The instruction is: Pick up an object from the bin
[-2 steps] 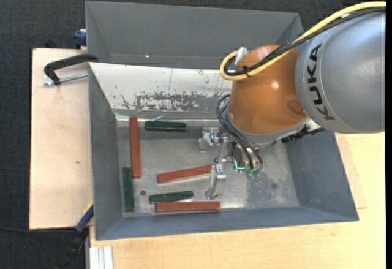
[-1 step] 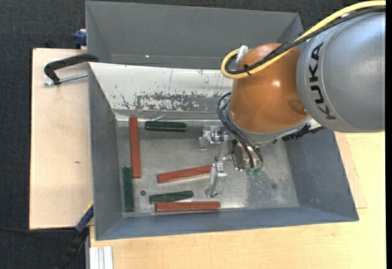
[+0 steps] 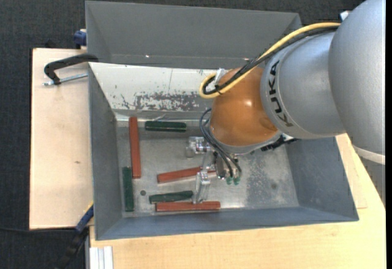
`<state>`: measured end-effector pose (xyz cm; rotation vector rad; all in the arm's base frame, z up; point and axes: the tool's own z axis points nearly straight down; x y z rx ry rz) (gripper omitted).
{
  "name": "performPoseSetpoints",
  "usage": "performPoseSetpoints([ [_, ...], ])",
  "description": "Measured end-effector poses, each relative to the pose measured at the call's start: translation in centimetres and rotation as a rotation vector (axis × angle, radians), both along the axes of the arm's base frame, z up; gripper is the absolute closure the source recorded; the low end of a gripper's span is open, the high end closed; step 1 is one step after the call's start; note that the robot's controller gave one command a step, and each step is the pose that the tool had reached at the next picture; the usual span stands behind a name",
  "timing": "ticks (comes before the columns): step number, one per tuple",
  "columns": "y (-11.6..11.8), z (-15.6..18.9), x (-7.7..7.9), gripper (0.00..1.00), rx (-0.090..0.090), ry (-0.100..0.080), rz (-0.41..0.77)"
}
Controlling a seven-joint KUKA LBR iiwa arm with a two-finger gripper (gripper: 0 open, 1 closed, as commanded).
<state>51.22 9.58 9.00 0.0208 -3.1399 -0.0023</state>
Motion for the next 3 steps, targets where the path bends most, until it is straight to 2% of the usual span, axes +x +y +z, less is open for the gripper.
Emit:
performPoseSetpoints([
  [1,0.2,-1.9,0.5,0.0,0.0,0.0,-0.005],
  [2,0.0,-0.1,0.0,0.0,0.001,-0.004,-0.075],
  [3,-0.1,-1.3,0.1,0.0,0.0,-0.002,-0.049],
])
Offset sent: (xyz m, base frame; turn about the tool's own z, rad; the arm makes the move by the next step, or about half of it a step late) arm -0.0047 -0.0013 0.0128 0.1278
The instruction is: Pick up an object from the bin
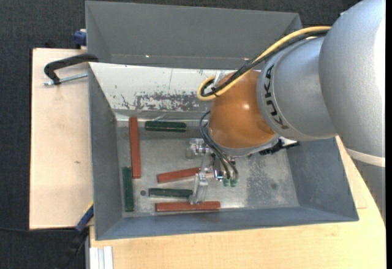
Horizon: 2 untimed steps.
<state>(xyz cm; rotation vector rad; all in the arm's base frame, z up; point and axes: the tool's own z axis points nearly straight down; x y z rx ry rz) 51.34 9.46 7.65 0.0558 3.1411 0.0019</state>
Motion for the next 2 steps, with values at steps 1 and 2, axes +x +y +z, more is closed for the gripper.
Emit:
performPoseSetpoints([
  [1,-0.45,-0.6,-0.27,1.0,0.0,0.001,-0.047],
  [2,-0.45,-0.6,-0.28,1.0,0.0,0.001,-0.047],
])
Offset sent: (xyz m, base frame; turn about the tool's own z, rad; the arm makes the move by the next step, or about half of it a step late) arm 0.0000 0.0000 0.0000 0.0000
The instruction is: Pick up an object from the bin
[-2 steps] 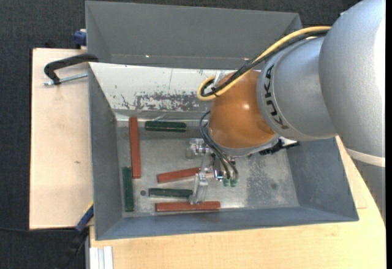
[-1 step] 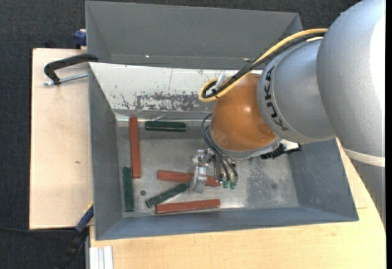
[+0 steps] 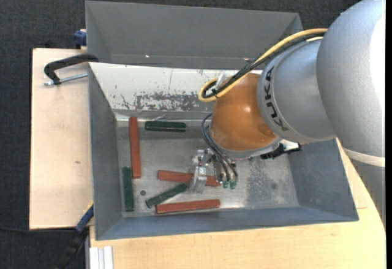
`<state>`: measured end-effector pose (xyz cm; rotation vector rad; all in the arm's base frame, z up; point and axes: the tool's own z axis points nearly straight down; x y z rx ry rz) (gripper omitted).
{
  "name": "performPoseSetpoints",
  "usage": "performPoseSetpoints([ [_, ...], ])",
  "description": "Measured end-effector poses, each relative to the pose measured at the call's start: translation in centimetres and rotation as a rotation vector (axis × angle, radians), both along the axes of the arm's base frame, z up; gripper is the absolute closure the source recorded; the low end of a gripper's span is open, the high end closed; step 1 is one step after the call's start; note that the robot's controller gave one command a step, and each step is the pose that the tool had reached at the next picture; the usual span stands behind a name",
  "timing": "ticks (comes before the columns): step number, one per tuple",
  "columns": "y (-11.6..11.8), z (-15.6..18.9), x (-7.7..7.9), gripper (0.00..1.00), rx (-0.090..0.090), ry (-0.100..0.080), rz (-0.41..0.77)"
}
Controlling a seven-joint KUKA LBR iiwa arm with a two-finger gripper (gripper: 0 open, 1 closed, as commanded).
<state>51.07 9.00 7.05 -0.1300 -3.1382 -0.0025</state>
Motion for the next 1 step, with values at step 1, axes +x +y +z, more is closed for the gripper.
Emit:
performPoseSetpoints([
  [1,0.02,5.75,-0.11,1.0,0.0,0.002,0.001],
])
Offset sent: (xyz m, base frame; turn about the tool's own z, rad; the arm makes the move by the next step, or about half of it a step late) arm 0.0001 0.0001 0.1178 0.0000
